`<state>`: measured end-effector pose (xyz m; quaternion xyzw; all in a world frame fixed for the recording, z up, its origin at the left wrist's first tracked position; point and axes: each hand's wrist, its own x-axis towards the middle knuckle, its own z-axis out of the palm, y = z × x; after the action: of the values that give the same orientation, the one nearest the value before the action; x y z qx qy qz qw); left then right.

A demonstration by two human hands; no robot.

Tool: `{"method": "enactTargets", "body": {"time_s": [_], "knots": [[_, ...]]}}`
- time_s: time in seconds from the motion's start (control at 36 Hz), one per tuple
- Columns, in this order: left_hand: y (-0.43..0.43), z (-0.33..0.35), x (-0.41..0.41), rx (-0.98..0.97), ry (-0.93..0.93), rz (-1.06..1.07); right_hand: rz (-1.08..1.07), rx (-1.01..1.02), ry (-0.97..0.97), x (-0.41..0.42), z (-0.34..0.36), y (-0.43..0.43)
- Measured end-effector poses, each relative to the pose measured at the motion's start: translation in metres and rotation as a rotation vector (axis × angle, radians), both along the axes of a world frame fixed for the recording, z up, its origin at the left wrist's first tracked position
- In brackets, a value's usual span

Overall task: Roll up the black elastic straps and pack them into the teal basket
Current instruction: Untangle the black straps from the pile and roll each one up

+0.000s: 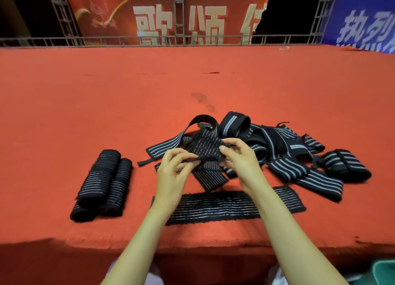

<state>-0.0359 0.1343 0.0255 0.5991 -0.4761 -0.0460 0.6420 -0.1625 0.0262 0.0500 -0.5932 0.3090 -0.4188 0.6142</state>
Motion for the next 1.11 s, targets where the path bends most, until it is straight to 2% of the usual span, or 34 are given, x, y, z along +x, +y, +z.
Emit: {"method": "enactTargets", "body": {"time_s": [0.11, 0.19, 0.31, 0.44, 0.5, 0.61, 0.75, 0.86, 0.94, 1.03, 1.11], "knots": [[0.010, 0.002, 0.006, 0.132, 0.087, 0.050, 0.044, -0.248, 0.231, -0.008, -0.007, 0.005], [0.022, -0.003, 0.015, 0.258, 0.091, 0.085, 0.137, -0.261, 0.313, -0.013, -0.012, 0.009], [0.037, -0.005, 0.020, 0.303, 0.128, 0.106, 0.162, -0.279, 0.357, -0.017, -0.016, 0.016], [0.049, 0.008, 0.016, 0.207, 0.324, -0.059, 0.361, -0.220, 0.278, -0.012, -0.021, 0.028], [0.051, 0.014, 0.015, 0.166, 0.376, -0.099, 0.406, -0.263, 0.311, -0.006, -0.029, 0.030], [0.053, 0.025, 0.011, 0.095, 0.540, -0.180, 0.339, -0.401, 0.459, 0.009, -0.051, 0.032], [0.055, 0.032, 0.015, 0.008, 0.684, -0.172, 0.282, -0.362, 0.438, 0.008, -0.064, 0.036], [0.058, 0.022, 0.029, -0.023, 0.681, 0.022, 0.119, -0.371, 0.329, -0.007, -0.056, 0.021], [0.060, 0.009, 0.035, 0.036, 0.623, 0.112, -0.019, -0.463, 0.299, -0.026, -0.027, 0.007], [0.058, -0.009, 0.036, 0.180, 0.525, 0.171, -0.026, -0.619, 0.390, -0.047, -0.003, -0.006], [0.054, -0.027, 0.037, 0.365, 0.260, 0.278, -0.006, -0.864, 0.585, -0.055, -0.006, -0.012]]}}
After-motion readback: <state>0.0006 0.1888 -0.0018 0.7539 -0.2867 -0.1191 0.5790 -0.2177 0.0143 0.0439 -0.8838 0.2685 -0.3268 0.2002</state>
